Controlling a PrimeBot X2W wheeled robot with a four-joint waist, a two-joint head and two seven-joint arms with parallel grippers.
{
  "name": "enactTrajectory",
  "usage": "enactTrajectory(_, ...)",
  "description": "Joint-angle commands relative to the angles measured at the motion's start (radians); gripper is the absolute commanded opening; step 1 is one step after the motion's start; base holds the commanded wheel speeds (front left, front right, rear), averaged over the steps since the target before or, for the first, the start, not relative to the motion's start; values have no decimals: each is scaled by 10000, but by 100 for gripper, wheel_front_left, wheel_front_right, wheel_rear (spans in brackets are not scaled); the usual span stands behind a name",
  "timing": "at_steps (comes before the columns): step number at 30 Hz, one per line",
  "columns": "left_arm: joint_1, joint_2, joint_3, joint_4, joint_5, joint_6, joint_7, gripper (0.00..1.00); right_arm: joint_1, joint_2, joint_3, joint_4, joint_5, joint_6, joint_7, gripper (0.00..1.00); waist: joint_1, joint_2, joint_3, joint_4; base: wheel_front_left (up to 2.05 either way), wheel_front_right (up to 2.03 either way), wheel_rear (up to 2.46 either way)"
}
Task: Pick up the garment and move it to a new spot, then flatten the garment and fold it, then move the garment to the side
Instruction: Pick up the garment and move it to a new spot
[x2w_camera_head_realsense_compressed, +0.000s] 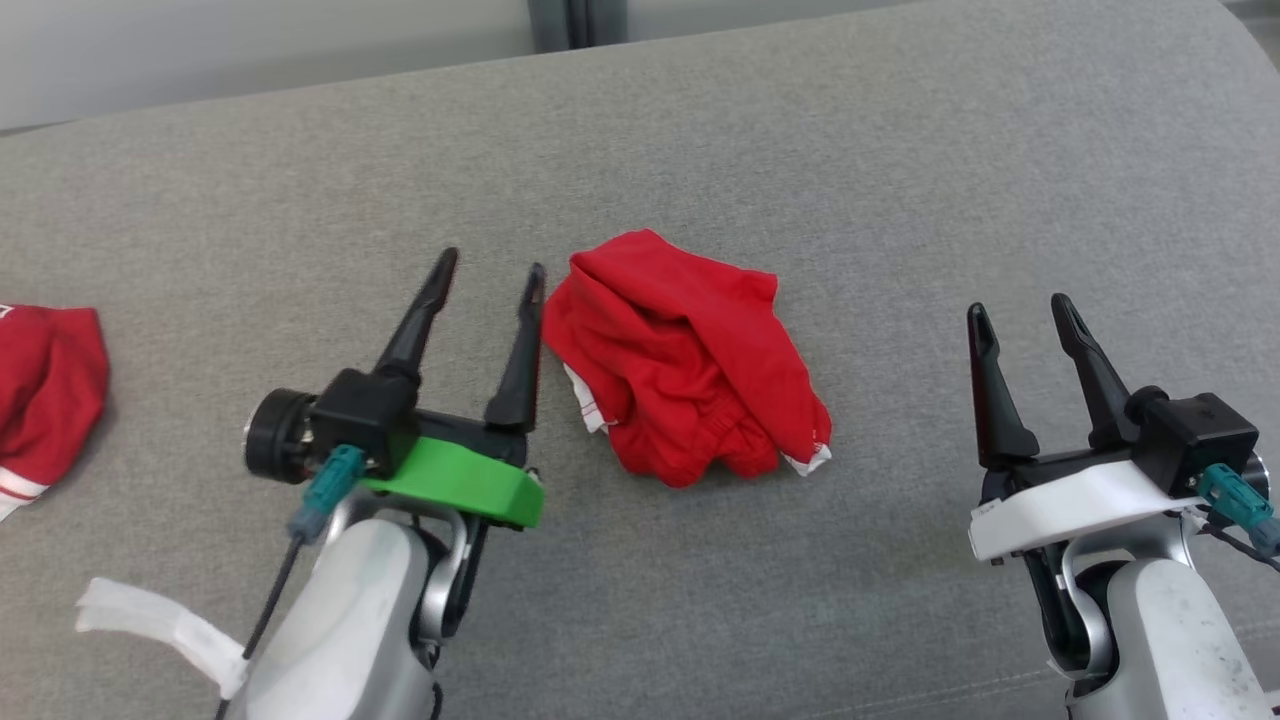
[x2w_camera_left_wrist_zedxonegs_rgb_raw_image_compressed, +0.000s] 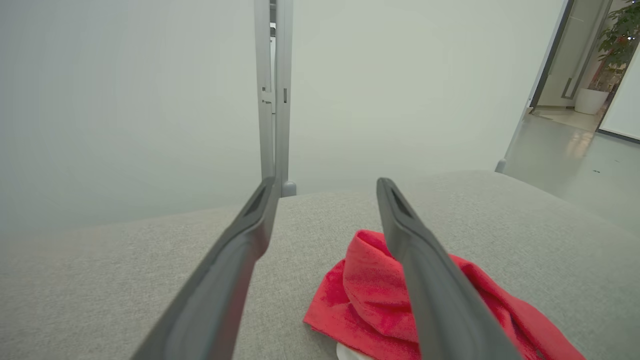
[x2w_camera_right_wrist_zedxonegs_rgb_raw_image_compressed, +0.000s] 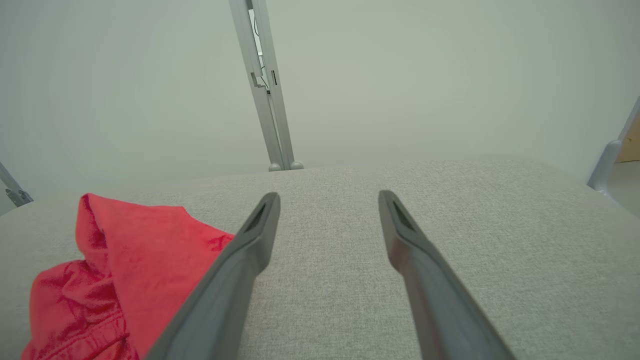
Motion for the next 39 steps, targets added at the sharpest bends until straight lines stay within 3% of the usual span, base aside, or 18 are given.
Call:
enactTrajectory(1,280,198,287,-197,-99,160,-71,100,108,-51,-15,-77,-73,-6,64,100,0,0,-441,620,0,0,0)
enactTrajectory(7,1155,845,1386,-634,-287,597,-136,100,249,-74,21,-194,-102,-6,247,100,0,0,-694,941,0,0,0)
enactTrajectory(13,1950,1146,1891,-737,-396,614,-131,100,483,-104,75,-228,-109,-6,364,100,0,0,-1062,984,0,0,0)
enactTrajectory(39,3229,1059,1892,-267,-212,328,-124,100,1546,-38,73,-511,-156,-6,792,100,0,0,-2026,706,0,0,0)
